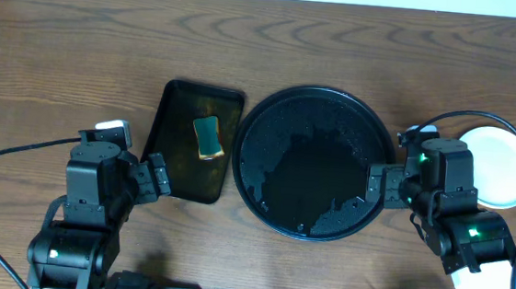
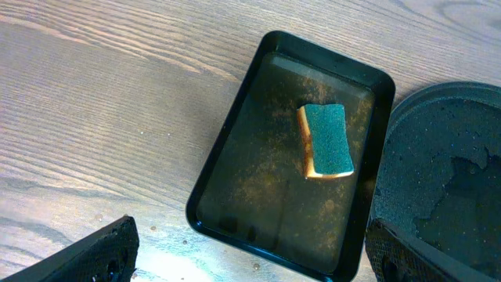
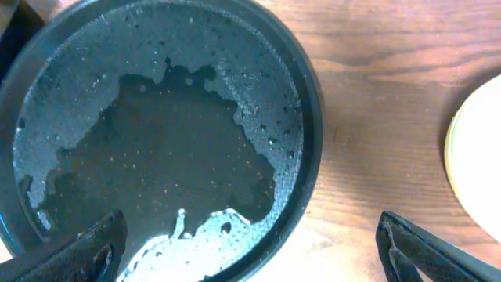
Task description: Clean dirty plates on tray and stack at the side
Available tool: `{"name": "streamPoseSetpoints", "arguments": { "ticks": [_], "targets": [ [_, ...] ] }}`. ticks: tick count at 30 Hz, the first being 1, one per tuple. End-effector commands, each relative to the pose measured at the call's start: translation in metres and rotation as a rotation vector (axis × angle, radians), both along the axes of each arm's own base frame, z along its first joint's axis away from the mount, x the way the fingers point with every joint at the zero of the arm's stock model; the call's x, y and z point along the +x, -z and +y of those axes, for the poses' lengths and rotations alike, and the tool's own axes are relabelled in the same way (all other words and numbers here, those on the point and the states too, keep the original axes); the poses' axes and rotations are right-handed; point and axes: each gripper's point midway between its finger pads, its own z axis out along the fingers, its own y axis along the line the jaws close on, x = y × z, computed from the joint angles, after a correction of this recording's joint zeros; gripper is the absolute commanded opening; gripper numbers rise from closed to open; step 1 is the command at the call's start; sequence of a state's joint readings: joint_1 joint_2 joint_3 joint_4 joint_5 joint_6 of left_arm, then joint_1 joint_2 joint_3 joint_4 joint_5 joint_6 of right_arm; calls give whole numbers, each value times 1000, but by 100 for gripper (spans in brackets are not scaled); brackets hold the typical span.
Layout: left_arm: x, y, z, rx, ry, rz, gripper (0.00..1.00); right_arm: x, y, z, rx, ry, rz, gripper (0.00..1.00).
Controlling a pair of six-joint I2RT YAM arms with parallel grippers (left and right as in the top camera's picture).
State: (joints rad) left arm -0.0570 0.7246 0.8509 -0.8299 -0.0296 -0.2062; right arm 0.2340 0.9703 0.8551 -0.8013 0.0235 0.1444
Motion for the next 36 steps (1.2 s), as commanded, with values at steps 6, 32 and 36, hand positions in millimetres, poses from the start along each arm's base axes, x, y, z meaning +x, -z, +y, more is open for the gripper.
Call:
{"name": "streamPoseSetpoints", "arguments": {
  "ticks": [6,32,36],
  "targets": [
    [0,2,0,-2,-3,5,92,-4,-18,-12,-32,-16,-146,99],
    [0,2,0,-2,-3,5,93,-19,-45,-39,111,69,-1064,99],
    [0,2,0,-2,-3,4,93,-19,-33,-43,69,73,-1022,99]
  ]
}}
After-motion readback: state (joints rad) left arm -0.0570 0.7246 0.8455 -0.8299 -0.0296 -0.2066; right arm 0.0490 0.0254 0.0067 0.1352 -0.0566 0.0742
